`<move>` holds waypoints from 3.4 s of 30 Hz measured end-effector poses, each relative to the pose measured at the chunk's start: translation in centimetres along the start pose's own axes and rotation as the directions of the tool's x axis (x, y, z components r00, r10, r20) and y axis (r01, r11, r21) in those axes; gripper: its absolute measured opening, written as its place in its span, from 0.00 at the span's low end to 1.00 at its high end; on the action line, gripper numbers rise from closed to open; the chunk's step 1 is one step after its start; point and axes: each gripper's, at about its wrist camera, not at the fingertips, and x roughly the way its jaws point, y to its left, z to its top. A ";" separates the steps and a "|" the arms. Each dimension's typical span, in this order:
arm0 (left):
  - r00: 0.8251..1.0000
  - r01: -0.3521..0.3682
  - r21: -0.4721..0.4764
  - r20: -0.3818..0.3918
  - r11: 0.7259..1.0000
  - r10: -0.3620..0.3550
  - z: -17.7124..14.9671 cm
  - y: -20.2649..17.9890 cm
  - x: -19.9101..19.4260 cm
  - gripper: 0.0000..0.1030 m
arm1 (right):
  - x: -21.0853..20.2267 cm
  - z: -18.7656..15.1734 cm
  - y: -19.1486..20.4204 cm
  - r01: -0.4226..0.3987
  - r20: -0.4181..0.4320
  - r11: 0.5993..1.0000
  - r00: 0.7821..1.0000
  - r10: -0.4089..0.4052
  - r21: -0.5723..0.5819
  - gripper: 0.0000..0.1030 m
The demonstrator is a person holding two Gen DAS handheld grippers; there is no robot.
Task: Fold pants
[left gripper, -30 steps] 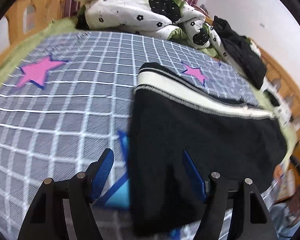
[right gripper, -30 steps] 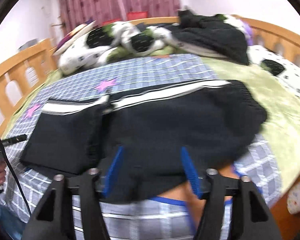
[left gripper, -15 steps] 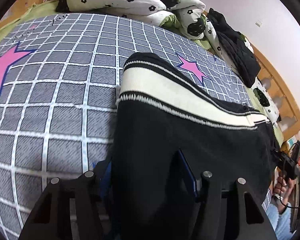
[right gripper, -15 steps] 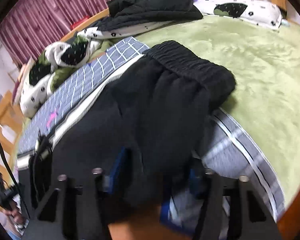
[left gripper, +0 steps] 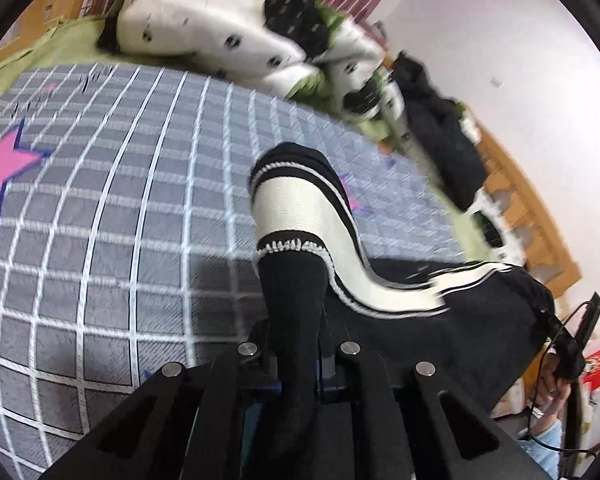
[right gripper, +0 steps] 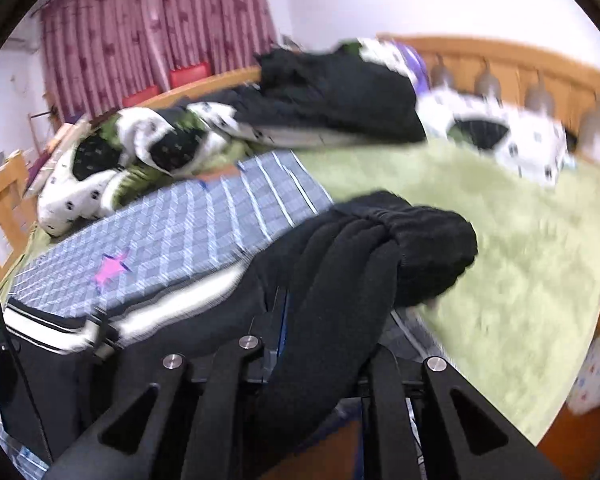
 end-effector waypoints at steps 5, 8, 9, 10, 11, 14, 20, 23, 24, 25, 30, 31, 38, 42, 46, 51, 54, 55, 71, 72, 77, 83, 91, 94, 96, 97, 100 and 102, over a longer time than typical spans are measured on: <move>0.998 0.033 0.014 0.052 0.999 -0.034 2.0 -1.0 -5.6 0.10 | -5.0 4.2 5.7 -0.052 0.088 0.997 0.994 0.057 -0.061 0.12; 0.993 0.006 0.014 0.117 1.000 -0.008 2.7 0.5 -10.4 0.10 | -8.0 5.2 8.6 -0.130 0.131 0.989 0.982 0.139 -0.073 0.13; 0.991 -0.022 0.010 0.130 1.000 0.020 2.8 1.5 -11.8 0.10 | -8.7 5.3 9.2 -0.169 0.143 0.984 0.974 0.177 -0.062 0.13; 0.990 -0.054 0.002 0.132 0.999 0.053 2.8 2.6 -12.5 0.10 | -9.3 5.1 9.8 -0.213 0.154 0.976 0.964 0.218 -0.051 0.13; 0.988 -0.094 -0.011 0.126 0.996 0.094 2.7 4.0 -13.0 0.10 | -9.5 4.8 10.2 -0.236 0.157 0.970 0.958 0.241 -0.048 0.13; 0.976 -0.198 -0.057 0.078 0.979 0.202 1.2 9.1 -12.1 0.10 | -7.2 2.2 11.1 -0.289 0.093 0.955 0.951 0.293 -0.060 0.14; 0.961 -0.276 -0.187 -0.063 0.943 0.269 -3.4 18.0 -5.6 0.16 | 5.1 -6.1 10.9 -0.176 -0.267 0.980 0.953 0.145 -0.096 0.15; 0.968 -0.253 -0.251 -0.059 0.935 0.246 -3.7 19.1 -5.7 0.27 | 4.2 -7.1 10.2 -0.213 -0.273 0.968 0.947 0.172 -0.129 0.18; 0.963 -0.269 -0.241 -0.060 0.932 0.263 -3.6 18.8 -6.0 0.32 | 4.0 -7.2 9.9 -0.221 -0.314 0.968 0.933 0.175 -0.117 0.19; 0.948 -0.317 -0.221 -0.051 0.922 0.314 -3.5 18.3 -6.5 0.34 | 3.9 -7.2 9.5 -0.224 -0.336 0.969 0.925 0.178 -0.106 0.20; 0.895 -0.436 -0.057 0.075 0.898 0.439 -3.4 14.3 -9.1 0.46 | 0.8 -8.3 8.3 -0.181 -0.353 0.977 0.927 0.131 -0.113 0.36; 0.900 -0.423 -0.025 0.108 0.906 0.423 -3.4 13.4 -9.3 0.58 | -0.1 -8.4 8.1 -0.161 -0.329 0.978 0.938 0.110 -0.133 0.41; 0.940 -0.340 -0.020 0.007 0.940 0.341 -4.8 13.0 -6.5 0.62 | -3.5 -7.7 9.7 -0.125 -0.133 0.964 0.986 0.095 -0.235 0.41; 0.931 -0.360 0.023 -0.049 0.933 0.360 -7.2 12.6 -6.0 0.62 | -0.4 -8.6 11.1 -0.146 -0.153 0.958 0.982 0.110 -0.247 0.41; 0.943 -0.330 0.011 -0.035 0.944 0.330 -9.1 11.5 -8.1 0.62 | 2.3 -10.1 12.0 -0.087 -0.234 0.947 0.972 0.013 -0.310 0.41; 0.946 -0.297 -0.142 0.093 0.944 0.311 -11.9 12.6 -12.8 0.62 | 0.4 -9.6 12.8 -0.045 -0.219 0.937 0.975 -0.034 -0.346 0.41; 0.939 -0.306 -0.218 0.089 0.927 0.332 -13.3 14.2 -14.3 0.62 | -1.7 -8.2 12.4 -0.049 -0.147 0.953 0.989 0.005 -0.298 0.43; 0.940 -0.302 -0.254 0.083 0.919 0.331 -13.8 15.0 -14.6 0.61 | -1.9 -7.8 12.6 -0.049 -0.124 0.954 0.992 0.013 -0.295 0.51; 0.897 -0.404 -0.179 0.114 0.897 0.427 -13.7 11.3 -14.1 0.16 | -0.4 -10.5 14.3 -0.233 -0.183 0.935 0.965 0.188 -0.266 0.46; 0.889 -0.416 -0.150 0.140 0.897 0.436 -13.0 10.0 -14.4 0.15 | -0.7 -10.5 14.0 -0.232 -0.167 0.933 0.967 0.191 -0.276 0.47; 0.896 -0.383 0.011 0.247 0.924 0.368 -8.1 0.7 -14.8 0.15 | -1.0 -10.7 12.3 -0.220 -0.157 0.933 0.971 0.181 -0.286 0.48; 0.960 -0.195 0.202 0.240 0.960 0.144 -6.7 -10.4 -9.2 0.14 | -3.6 -10.9 9.2 -0.202 -0.029 0.928 0.979 0.203 -0.313 0.57; 1.000 0.004 0.166 -0.005 0.986 -0.004 -12.3 -15.9 5.1 0.12 | -3.8 -11.2 2.8 -0.213 -0.040 0.967 0.977 0.209 -0.139 0.57; 0.998 0.029 0.174 -0.052 0.984 -0.020 -13.9 -16.0 6.0 0.11 | -3.5 -11.5 2.4 -0.215 -0.064 0.969 0.976 0.209 -0.122 0.57; 1.000 -0.001 0.204 -0.026 0.979 0.006 -14.1 -16.0 4.1 0.11 | -3.4 -11.6 2.8 -0.239 -0.082 0.963 0.970 0.230 -0.122 0.57; 1.000 -0.018 0.226 -0.005 0.974 0.019 -14.2 -16.1 3.0 0.12 | -3.5 -11.7 3.0 -0.248 -0.083 0.961 0.968 0.239 -0.125 0.57; 0.993 -0.096 0.289 0.096 0.953 0.071 -14.0 -15.2 -1.6 0.36 | -4.2 -11.7 4.9 -0.290 -0.076 0.945 0.957 0.281 -0.153 0.57; 0.974 -0.189 0.285 0.173 0.940 0.143 -13.7 -13.5 -4.4 0.56 | -4.6 -11.7 6.8 -0.322 -0.083 0.931 0.946 0.312 -0.172 0.57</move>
